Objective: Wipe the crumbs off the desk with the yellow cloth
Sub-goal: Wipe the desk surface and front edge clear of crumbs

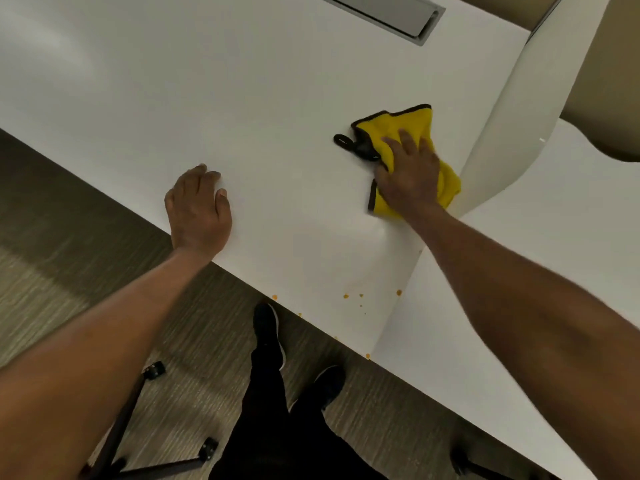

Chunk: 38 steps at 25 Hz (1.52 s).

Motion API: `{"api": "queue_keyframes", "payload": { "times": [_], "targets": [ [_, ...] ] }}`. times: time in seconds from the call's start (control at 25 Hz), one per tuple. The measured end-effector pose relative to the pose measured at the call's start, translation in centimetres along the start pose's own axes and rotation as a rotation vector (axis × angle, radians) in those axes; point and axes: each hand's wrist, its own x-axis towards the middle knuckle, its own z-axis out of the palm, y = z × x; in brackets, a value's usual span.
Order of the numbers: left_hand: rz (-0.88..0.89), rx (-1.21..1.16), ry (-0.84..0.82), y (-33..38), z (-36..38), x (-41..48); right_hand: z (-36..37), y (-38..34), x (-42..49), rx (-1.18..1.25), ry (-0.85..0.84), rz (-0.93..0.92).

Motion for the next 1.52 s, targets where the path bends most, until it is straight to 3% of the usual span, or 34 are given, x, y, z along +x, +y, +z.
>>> {"api": "queue_keyframes", "payload": {
  "times": [0.08, 0.12, 0.28, 0.4, 0.56, 0.64, 0.88, 1.0, 1.08, 1.16, 1.32, 1.4, 1.52],
  "targets": [
    [-0.001, 0.000, 0.001, -0.1, 0.1, 0.0, 0.8, -2.8, -2.0, 0.050, 0.017, 0.130],
    [0.000, 0.007, -0.002, 0.0, 0.1, -0.1, 1.3, -4.3, -4.0, 0.058, 0.003, 0.096],
    [0.005, 0.013, 0.001, 0.0, 0.0, -0.1, 2.5, -6.6, -14.7, 0.069, -0.088, -0.331],
    [0.008, 0.017, 0.009, -0.1, 0.1, -0.1, 1.8, -3.2, -13.5, 0.051, -0.148, -0.506],
    [0.010, 0.028, 0.010, -0.2, 0.2, 0.0, 0.3, -0.6, -4.3, -0.023, -0.062, -0.084],
    [0.020, 0.026, 0.014, -0.3, 0.2, 0.0, 0.6, -1.2, -2.7, -0.004, -0.031, 0.041],
    [0.017, 0.019, -0.005, -0.3, 0.1, -0.1, 1.3, -4.2, -11.9, 0.025, -0.018, -0.028],
    [0.014, 0.015, -0.013, -0.3, 0.0, -0.1, 1.7, -4.8, -18.1, 0.027, -0.105, -0.266],
    [0.012, 0.013, -0.013, -0.4, -0.1, -0.1, 1.0, -2.5, -15.6, -0.014, -0.163, -0.402],
    [0.013, 0.009, -0.019, -0.4, -0.1, -0.1, 0.5, -0.6, -10.9, -0.105, -0.137, -0.294],
    [0.012, 0.021, -0.030, -0.3, -0.1, 0.0, 1.0, -2.7, -5.8, -0.015, -0.049, 0.114],
    [0.006, 0.019, -0.040, -0.3, -0.2, 0.1, 1.9, -6.0, -6.7, 0.010, -0.039, 0.143],
    [0.007, 0.003, -0.039, -0.1, -0.3, 0.0, 4.0, -12.2, -10.7, 0.021, -0.056, -0.017]
  ]
}}
